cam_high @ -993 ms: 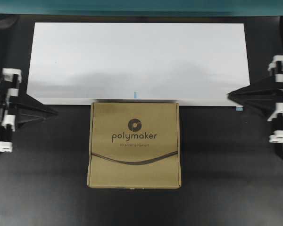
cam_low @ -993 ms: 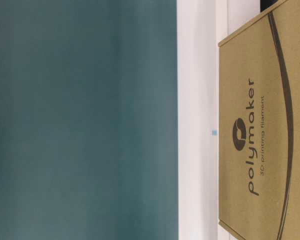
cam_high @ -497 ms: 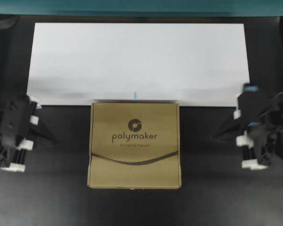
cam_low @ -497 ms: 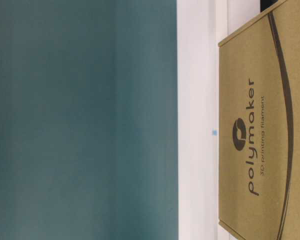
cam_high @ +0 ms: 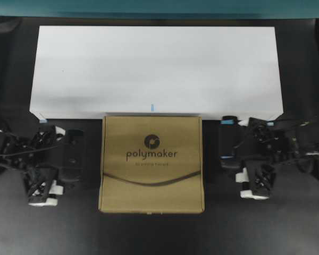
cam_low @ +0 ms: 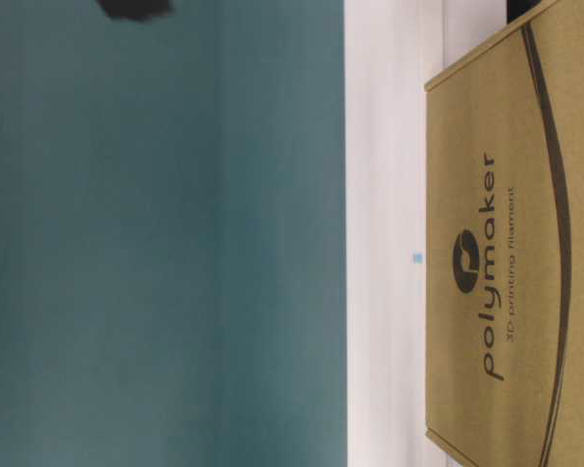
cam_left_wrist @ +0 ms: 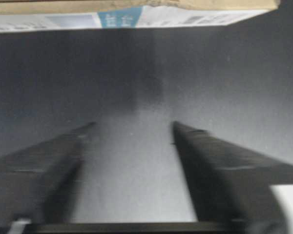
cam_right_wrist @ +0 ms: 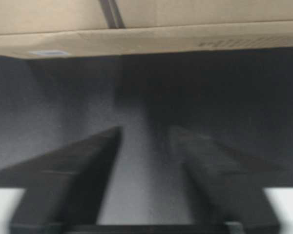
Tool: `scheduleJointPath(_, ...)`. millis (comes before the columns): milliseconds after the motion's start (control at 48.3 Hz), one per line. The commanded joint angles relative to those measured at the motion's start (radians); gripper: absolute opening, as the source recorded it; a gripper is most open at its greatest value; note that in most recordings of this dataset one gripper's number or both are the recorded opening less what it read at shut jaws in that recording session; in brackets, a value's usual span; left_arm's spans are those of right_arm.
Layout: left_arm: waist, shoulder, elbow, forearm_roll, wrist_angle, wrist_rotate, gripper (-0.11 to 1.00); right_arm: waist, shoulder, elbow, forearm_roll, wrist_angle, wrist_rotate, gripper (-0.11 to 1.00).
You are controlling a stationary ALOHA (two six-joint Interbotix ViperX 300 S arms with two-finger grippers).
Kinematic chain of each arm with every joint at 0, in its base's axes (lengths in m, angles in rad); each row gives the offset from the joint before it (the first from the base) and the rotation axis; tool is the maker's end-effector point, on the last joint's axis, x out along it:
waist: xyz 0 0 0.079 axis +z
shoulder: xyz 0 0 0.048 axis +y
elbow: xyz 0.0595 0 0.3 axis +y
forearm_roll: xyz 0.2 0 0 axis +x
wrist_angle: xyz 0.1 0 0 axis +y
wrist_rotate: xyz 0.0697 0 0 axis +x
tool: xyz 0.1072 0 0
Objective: Place the cardboard box on the stand after clamping it between your arms.
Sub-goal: 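Press both grippers against the box sides to clamp it, then lift the clamped box and carry it forward over the white stand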
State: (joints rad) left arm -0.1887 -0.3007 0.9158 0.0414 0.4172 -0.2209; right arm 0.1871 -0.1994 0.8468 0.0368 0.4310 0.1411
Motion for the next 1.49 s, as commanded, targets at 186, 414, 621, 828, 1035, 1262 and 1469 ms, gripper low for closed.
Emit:
scheduleJointPath(186,-0.008,0.124,-0.069,0.003,-0.031,-0.009,0.83,0.067,0.138,-0.048,-0.02,-0.026,-0.005,0.84)
scheduleJointPath(414,-0.008,0.215,-0.123,0.003,-0.052,-0.009,0.84,0.064,0.224,-0.071,-0.021,-0.101,-0.002,0.82)
scheduleJointPath(621,-0.006,0.261,-0.161,0.003,-0.086,-0.009,0.84,0.061,0.278,-0.121,-0.021,-0.135,0.002,0.82)
scheduleJointPath(828,-0.006,0.29,-0.186,0.003,-0.101,-0.009,0.84,0.054,0.311,-0.163,-0.025,-0.14,-0.006,0.82)
scheduleJointPath(1035,-0.006,0.296,-0.206,0.003,-0.103,-0.008,0.84,0.057,0.31,-0.163,-0.025,-0.133,-0.006,0.82)
scheduleJointPath(1262,-0.008,0.287,-0.232,0.003,-0.097,0.005,0.84,0.06,0.279,-0.178,-0.025,-0.117,-0.006,0.82)
scheduleJointPath(1469,-0.006,0.219,-0.281,0.003,-0.035,0.009,0.84,0.067,0.199,-0.21,-0.025,-0.026,-0.005,0.82)
